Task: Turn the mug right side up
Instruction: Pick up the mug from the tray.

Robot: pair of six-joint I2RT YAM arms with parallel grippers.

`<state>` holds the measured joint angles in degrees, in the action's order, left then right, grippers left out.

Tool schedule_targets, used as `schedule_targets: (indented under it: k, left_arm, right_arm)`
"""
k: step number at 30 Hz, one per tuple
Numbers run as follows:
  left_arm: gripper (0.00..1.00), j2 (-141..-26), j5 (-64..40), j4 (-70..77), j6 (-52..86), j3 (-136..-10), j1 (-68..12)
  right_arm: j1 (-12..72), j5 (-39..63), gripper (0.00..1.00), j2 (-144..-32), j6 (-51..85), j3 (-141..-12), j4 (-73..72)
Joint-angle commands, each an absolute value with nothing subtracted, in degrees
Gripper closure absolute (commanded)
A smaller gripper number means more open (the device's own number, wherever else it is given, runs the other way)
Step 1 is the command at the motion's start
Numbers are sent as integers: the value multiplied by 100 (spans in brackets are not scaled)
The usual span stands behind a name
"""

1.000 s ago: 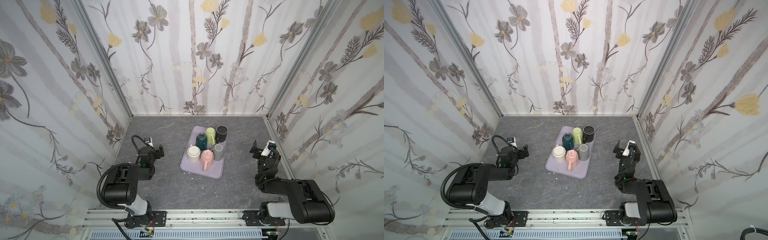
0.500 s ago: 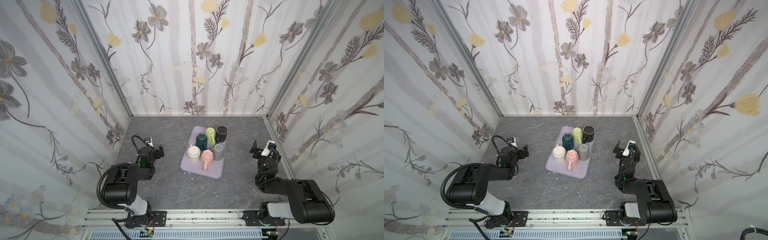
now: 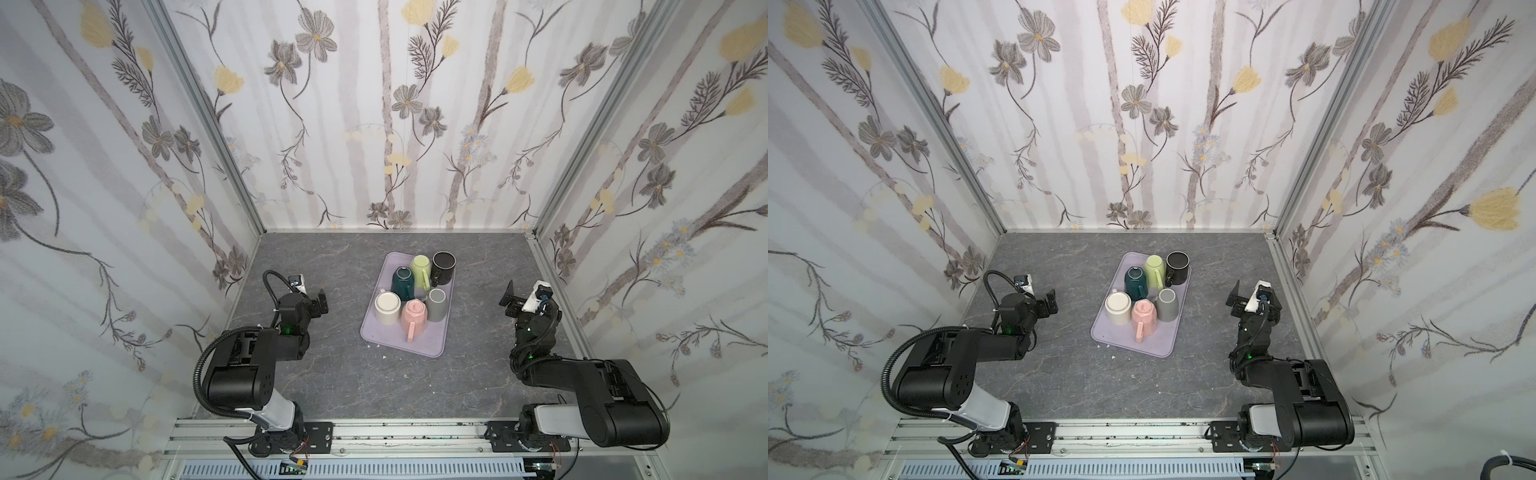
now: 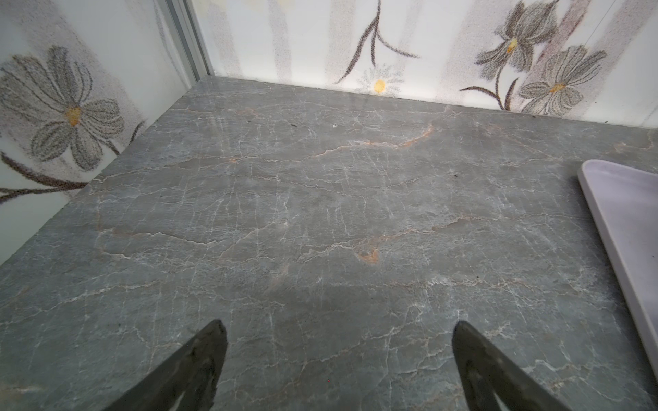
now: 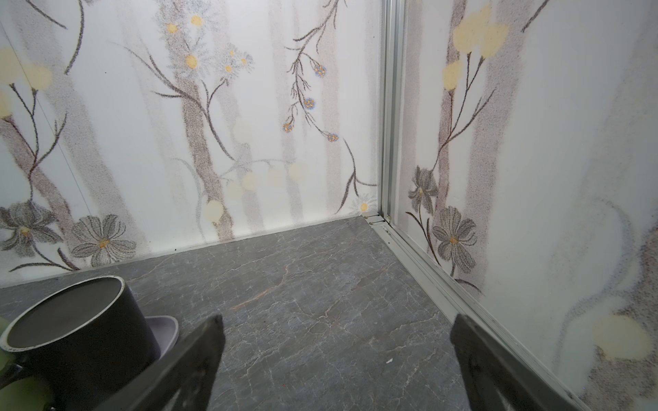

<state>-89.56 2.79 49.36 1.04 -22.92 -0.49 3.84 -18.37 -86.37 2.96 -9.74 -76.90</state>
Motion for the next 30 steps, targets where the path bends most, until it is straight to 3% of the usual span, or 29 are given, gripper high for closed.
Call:
schedule_targets:
  k: [1, 5, 11, 17, 24, 30]
  left_arm:
    - [0, -8673, 615, 4762, 78, -2335, -124]
    - [0, -7983, 1031, 3217, 216, -2804, -264]
    - [0, -7245, 1820, 2385, 460, -3026, -792]
    - [0, -6735, 2307, 1270, 823, -3514, -1373]
    - [0, -6622, 2213, 490, 1364, -3761, -1878]
    - [0, -6765, 2078, 8, 1406, -4032, -2242]
  right_arm:
    - [479, -1931, 0, -8499, 206, -1052, -7587]
    - [564, -1822, 0, -8363, 35, -1042, -7630]
    - [663, -2431, 0, -7314, 331, -1603, -5556]
    - [658, -2696, 0, -6993, 1407, -2488, -3080]
    - [735, -1478, 0, -6687, 1985, -3169, -1321]
    - [1178, -967, 0, -6703, 2141, -3263, -707]
